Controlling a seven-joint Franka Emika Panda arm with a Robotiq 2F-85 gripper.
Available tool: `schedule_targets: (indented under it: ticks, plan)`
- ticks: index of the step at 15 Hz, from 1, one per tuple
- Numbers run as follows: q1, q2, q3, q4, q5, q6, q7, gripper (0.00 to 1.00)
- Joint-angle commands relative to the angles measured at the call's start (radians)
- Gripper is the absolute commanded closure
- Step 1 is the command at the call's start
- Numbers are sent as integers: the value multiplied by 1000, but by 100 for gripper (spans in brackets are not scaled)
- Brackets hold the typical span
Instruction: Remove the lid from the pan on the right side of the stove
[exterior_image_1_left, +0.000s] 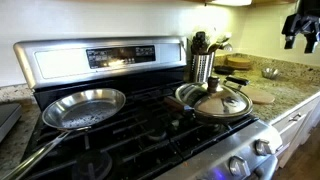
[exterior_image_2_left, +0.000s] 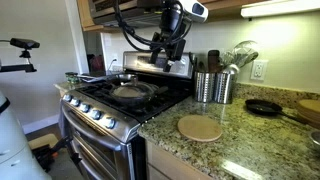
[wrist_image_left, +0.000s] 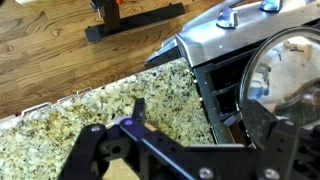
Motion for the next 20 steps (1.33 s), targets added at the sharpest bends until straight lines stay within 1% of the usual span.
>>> schedule_targets:
  ticks: [1,5,9,13,16,20]
  plan:
    - [-24,2,22,2,4,-2,-4,0]
    - [-21,2,26,-1,3,5,-5,0]
    - [2,-3,75,-24,-12,67,1,0]
    - [41,-5,157,-69,-24,173,4,0]
    - [79,-21,210,-132,11,288,-7,0]
    - [139,-18,276,-193,2,424,-6,0]
